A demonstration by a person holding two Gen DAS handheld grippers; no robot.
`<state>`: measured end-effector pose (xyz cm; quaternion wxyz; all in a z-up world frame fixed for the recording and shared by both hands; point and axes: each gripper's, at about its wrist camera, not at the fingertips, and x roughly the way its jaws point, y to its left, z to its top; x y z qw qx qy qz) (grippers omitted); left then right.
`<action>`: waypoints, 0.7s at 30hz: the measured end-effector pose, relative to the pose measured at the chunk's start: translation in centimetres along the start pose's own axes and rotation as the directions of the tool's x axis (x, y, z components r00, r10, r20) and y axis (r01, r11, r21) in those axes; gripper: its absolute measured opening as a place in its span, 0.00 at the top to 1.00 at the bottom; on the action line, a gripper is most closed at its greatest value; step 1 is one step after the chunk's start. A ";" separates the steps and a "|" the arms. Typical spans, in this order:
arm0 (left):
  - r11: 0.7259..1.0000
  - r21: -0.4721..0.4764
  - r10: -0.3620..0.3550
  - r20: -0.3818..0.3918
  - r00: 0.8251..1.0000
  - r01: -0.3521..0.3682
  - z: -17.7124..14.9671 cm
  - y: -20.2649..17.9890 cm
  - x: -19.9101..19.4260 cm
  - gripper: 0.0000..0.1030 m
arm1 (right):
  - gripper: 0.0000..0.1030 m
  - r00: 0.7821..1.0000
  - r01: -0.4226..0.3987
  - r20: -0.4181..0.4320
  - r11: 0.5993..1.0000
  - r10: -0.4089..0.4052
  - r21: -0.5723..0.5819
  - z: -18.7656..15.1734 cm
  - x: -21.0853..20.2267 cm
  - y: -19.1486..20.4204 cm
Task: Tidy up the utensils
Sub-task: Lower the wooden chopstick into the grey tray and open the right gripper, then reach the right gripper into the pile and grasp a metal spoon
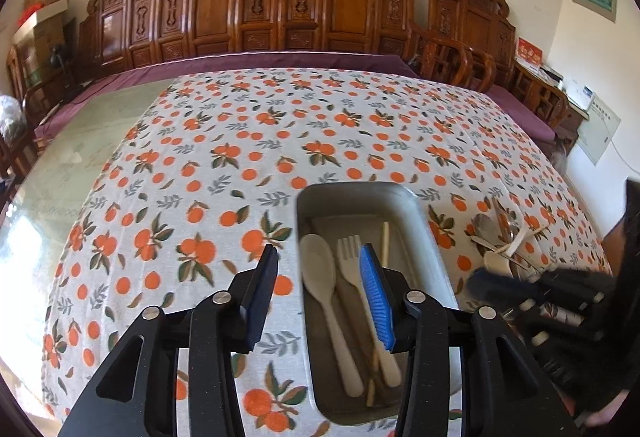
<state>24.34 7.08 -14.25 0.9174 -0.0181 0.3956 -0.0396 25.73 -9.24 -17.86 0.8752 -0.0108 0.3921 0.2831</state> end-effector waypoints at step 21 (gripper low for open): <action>0.981 0.144 -0.119 -0.057 0.991 0.127 -1.4 -9.1 1.4 0.47 | 0.84 0.976 0.215 -0.034 0.976 -0.215 0.012 -4.7 -4.5 -12.3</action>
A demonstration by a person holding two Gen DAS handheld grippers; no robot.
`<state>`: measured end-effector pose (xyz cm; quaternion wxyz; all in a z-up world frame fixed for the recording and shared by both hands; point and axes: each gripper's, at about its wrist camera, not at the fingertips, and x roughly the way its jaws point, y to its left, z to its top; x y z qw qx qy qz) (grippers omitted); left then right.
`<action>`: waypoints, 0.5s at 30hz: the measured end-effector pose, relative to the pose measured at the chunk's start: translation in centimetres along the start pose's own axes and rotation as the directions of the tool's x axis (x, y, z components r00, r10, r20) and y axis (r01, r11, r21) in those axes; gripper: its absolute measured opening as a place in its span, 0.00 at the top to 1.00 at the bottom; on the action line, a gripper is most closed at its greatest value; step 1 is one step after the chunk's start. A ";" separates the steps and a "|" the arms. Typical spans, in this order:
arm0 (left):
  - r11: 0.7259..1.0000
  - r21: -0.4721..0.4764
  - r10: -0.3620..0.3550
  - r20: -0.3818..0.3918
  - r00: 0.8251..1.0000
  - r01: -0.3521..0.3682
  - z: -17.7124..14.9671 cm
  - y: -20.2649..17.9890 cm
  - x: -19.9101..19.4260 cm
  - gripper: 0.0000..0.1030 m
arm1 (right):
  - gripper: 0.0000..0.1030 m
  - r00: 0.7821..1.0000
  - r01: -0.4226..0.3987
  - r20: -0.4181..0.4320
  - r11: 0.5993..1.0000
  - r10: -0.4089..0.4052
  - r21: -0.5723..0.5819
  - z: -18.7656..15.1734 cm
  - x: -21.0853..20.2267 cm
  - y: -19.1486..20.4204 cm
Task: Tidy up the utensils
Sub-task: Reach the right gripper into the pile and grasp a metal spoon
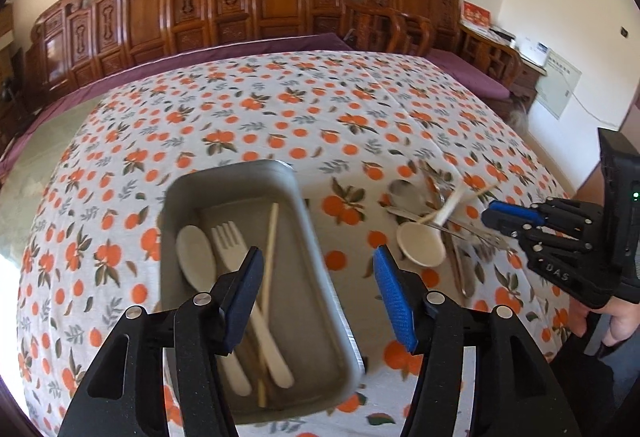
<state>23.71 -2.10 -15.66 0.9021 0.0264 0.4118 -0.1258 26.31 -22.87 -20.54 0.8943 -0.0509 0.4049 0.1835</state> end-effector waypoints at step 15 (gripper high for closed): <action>0.999 0.046 -0.021 -0.026 0.999 0.022 -1.0 -2.3 0.8 0.47 | 0.68 0.995 0.040 -0.091 0.996 -0.048 -0.081 -2.8 2.2 1.3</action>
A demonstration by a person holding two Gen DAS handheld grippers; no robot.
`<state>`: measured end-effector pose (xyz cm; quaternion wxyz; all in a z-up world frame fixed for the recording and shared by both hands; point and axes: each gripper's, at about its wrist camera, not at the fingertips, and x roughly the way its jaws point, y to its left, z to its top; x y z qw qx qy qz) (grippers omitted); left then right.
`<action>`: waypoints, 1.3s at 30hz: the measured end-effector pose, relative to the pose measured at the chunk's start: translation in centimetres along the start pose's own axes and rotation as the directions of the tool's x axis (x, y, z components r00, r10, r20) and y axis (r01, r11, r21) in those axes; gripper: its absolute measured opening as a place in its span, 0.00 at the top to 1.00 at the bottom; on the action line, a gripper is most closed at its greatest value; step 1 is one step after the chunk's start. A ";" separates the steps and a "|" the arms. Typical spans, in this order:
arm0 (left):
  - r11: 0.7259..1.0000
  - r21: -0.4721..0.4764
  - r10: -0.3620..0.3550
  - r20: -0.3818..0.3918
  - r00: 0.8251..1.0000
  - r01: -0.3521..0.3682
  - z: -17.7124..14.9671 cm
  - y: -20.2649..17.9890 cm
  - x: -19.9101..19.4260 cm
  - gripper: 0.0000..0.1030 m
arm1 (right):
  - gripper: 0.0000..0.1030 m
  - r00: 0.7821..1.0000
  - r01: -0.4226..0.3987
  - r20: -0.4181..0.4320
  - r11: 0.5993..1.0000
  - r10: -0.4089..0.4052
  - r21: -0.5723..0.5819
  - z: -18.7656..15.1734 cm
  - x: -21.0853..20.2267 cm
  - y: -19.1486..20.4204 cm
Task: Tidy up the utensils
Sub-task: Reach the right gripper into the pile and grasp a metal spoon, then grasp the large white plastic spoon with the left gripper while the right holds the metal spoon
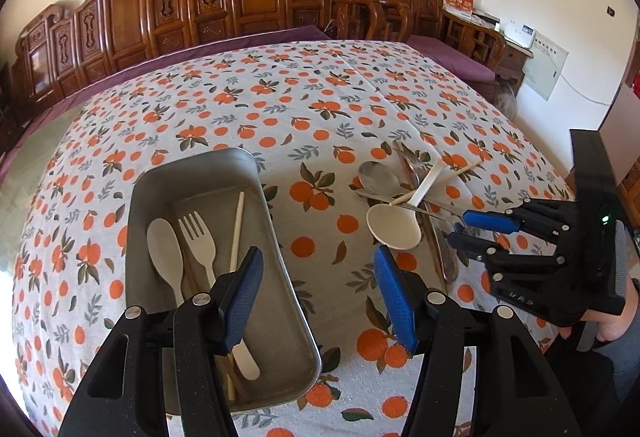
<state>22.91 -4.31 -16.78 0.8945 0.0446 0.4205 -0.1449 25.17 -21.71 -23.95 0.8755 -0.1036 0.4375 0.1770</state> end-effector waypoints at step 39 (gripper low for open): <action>0.995 0.081 0.058 -0.033 0.998 -0.055 2.3 -4.7 2.2 0.47 | 0.98 0.989 -0.056 0.147 0.980 0.027 0.193 1.6 -3.6 -7.5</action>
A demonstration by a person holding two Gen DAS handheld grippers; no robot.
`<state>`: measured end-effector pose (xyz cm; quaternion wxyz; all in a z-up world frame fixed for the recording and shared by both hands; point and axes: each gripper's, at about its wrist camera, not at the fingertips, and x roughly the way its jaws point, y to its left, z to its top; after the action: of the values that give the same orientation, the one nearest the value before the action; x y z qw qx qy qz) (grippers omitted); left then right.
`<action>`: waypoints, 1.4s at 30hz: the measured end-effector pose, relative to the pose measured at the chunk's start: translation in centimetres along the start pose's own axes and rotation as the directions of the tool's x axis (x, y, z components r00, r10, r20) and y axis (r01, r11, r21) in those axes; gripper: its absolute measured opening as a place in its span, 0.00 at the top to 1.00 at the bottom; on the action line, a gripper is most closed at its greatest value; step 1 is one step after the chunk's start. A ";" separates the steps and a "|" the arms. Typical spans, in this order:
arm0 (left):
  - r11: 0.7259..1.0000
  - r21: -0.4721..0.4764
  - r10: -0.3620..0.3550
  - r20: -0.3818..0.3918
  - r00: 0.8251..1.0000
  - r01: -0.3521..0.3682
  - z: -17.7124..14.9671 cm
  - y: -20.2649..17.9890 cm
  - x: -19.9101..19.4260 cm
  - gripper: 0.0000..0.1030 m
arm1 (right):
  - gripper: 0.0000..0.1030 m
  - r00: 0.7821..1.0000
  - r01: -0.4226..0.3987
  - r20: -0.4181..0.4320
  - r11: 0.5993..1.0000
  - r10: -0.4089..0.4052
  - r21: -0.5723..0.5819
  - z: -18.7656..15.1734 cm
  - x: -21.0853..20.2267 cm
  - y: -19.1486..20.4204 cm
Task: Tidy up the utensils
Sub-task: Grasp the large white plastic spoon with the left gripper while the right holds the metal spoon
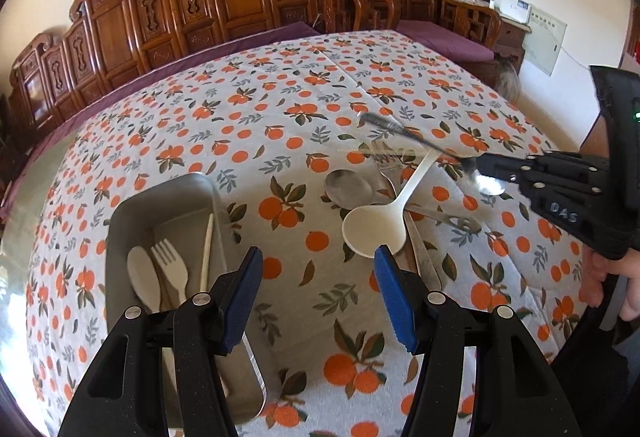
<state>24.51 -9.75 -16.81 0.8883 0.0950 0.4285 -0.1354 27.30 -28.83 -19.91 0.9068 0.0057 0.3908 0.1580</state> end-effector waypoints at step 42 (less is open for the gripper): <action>0.991 -0.132 -0.024 -0.145 0.989 0.004 1.2 0.0 3.6 0.98 | 0.98 0.999 -0.037 -0.011 0.996 0.038 0.083 -0.2 0.4 -1.9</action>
<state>27.58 -10.68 -18.89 0.8580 0.0430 0.5009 -0.1058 27.97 -30.52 -20.60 0.9003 0.0494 0.4024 0.1585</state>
